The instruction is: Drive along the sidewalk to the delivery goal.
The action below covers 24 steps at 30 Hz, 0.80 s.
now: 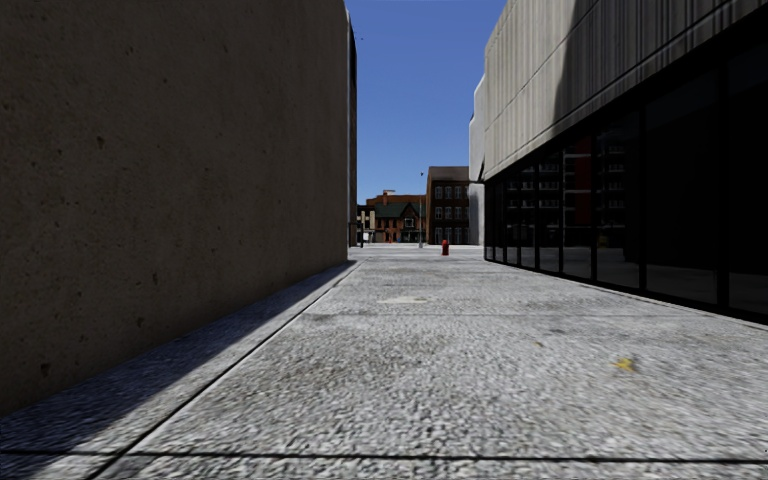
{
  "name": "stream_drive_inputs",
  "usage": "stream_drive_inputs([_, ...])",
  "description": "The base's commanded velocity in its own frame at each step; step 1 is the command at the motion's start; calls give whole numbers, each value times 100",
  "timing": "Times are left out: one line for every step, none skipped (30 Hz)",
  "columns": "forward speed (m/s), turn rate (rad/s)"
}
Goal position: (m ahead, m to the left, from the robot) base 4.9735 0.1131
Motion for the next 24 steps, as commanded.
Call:
stream_drive_inputs([200,0])
stream_drive_inputs([200,0])
stream_drive_inputs([200,0])
stream_drive_inputs([200,0])
stream_drive_inputs([200,0])
stream_drive_inputs([200,0])
stream_drive_inputs([200,0])
stream_drive_inputs([200,0])
stream_drive_inputs([200,0])
stream_drive_inputs([200,0])
stream_drive_inputs([200,0])
stream_drive_inputs([200,0])
stream_drive_inputs([200,0])
stream_drive_inputs([200,0])
stream_drive_inputs([200,0])
stream_drive_inputs([200,0])
stream_drive_inputs([200,0])
stream_drive_inputs([200,0])
stream_drive_inputs([200,0])
stream_drive_inputs([200,0])
stream_drive_inputs([200,0])
stream_drive_inputs([200,0])
stream_drive_inputs([200,0])
stream_drive_inputs([200,0])
